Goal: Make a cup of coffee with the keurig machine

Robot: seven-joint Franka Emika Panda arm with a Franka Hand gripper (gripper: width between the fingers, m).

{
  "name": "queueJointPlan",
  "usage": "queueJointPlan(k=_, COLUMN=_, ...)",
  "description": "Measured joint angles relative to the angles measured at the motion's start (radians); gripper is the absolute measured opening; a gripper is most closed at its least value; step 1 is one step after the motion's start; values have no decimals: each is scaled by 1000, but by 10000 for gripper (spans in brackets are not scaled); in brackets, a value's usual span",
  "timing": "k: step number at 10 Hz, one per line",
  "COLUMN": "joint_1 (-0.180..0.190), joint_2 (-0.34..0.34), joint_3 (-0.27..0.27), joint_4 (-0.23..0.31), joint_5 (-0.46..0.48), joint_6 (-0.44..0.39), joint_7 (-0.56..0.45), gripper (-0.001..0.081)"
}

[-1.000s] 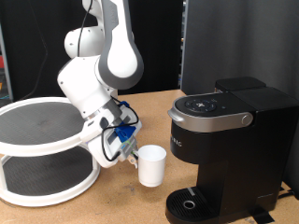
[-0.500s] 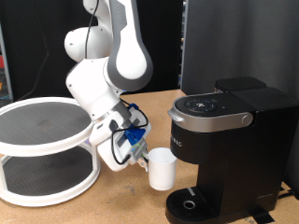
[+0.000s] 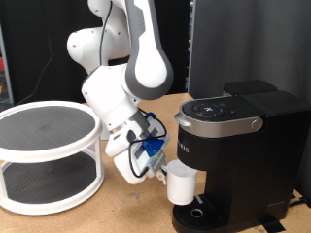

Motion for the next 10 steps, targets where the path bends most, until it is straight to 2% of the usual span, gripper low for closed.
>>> queueJointPlan(k=6, joint_1=4, joint_2=62, joint_3=54, joint_4=70, joint_5=82, joint_6=25, joint_7=-15, gripper=74)
queueJointPlan(k=10, joint_1=4, joint_2=98, joint_3=66, joint_4=91, joint_5=92, joint_6=31, joint_7=-18, gripper=74)
